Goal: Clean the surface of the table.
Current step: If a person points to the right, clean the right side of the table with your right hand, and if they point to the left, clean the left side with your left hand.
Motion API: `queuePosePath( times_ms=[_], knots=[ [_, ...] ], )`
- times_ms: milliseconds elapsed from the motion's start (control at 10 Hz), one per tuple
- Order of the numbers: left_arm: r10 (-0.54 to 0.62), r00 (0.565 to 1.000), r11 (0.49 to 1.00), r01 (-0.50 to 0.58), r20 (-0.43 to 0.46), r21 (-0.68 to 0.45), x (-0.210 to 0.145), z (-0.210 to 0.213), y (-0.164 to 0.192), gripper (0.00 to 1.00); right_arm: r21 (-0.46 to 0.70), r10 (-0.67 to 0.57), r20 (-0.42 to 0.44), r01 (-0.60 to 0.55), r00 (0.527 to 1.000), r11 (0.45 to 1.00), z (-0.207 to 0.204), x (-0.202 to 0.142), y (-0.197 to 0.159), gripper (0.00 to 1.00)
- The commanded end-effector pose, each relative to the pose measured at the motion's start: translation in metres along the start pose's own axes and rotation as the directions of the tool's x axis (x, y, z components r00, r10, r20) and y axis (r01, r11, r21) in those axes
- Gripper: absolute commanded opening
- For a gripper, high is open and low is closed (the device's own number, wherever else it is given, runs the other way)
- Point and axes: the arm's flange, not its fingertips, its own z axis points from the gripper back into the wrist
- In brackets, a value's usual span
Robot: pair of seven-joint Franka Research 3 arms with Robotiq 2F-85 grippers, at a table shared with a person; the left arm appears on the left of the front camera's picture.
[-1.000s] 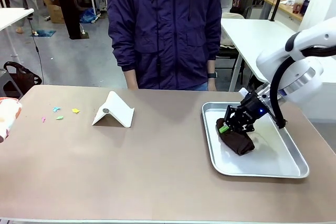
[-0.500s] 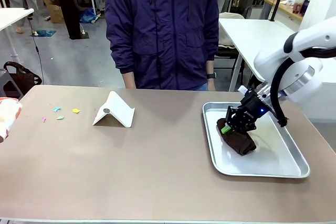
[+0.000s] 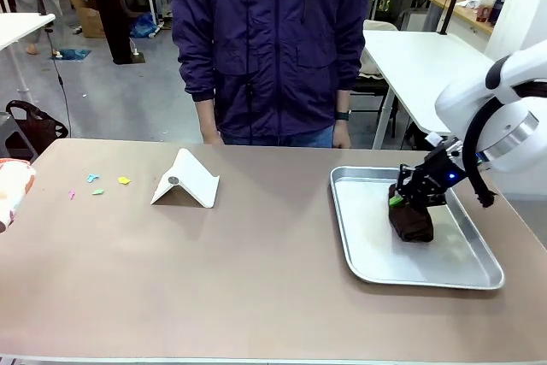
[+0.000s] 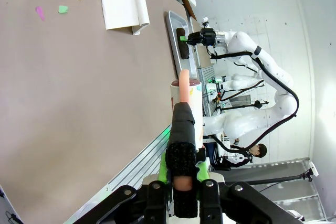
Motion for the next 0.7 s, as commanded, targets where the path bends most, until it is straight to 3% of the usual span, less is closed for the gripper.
queuePosePath(
  times_ms=[0, 300, 400, 600],
  knots=[
    [-0.007, 1.0, 1.0, 0.007, -0.004, 0.001, -0.001, 0.001, -0.003, 0.0, -0.053, -0.203, 0.077, 0.208, 0.976, 0.977, 0.007, 0.003, -0.021, 0.12],
    [-0.007, 1.0, 1.0, 0.007, -0.004, 0.001, -0.001, 0.001, -0.003, 0.0, 0.079, -0.456, 0.014, 0.454, 0.89, 0.888, 0.017, 0.013, -0.036, 0.12],
    [-0.007, 1.0, 1.0, 0.007, -0.004, 0.001, -0.001, 0.001, -0.003, 0.0, 0.162, -0.471, -0.036, 0.47, 0.881, 0.868, 0.017, 0.014, -0.036, 0.12],
    [-0.007, 1.0, 1.0, 0.007, -0.004, 0.001, -0.001, 0.001, -0.003, 0.0, 0.448, -0.363, -0.233, 0.431, 0.902, 0.783, 0.021, 0.01, -0.026, 0.12]
  ],
)
